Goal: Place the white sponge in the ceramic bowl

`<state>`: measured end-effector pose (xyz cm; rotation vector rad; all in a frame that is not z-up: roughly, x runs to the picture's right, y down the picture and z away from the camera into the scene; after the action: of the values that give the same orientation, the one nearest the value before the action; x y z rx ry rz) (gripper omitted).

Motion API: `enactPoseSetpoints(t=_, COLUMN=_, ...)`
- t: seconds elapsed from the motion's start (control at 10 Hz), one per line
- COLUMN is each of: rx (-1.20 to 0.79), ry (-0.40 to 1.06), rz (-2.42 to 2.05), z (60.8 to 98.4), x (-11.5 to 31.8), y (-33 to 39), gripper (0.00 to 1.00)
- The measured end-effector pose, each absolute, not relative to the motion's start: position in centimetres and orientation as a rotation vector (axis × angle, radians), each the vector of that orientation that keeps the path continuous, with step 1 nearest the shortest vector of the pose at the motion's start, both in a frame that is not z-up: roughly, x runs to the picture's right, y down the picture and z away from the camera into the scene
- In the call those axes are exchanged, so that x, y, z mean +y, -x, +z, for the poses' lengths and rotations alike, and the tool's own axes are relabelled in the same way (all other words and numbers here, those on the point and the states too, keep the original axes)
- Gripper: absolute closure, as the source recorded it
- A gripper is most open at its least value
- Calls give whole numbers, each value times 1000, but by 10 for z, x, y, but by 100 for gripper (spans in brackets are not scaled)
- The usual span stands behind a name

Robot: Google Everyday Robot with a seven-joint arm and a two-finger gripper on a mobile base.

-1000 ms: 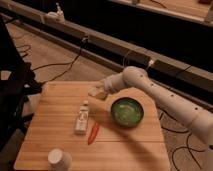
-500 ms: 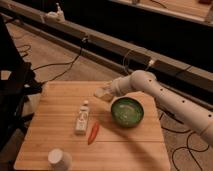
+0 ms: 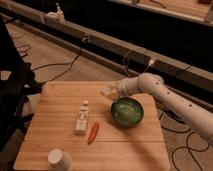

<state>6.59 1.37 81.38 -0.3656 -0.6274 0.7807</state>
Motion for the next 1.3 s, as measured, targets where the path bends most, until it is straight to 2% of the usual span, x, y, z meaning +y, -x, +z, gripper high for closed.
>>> enactPoseSetpoints(t=0.2, rx=-614, ry=333, rz=872, z=820, x=20, y=-93, gripper=99)
enactPoseSetpoints(t=0.3, rx=-608, ry=323, rz=914, z=822, x=28, y=-106, gripper=92)
enactPoseSetpoints(t=0.9, rx=-515, ry=357, rz=1020, z=824, x=88, y=-148, gripper=34)
enactPoseSetpoints(t=1.3, rx=-516, ry=358, rz=1021, z=823, x=89, y=-147, gripper=33)
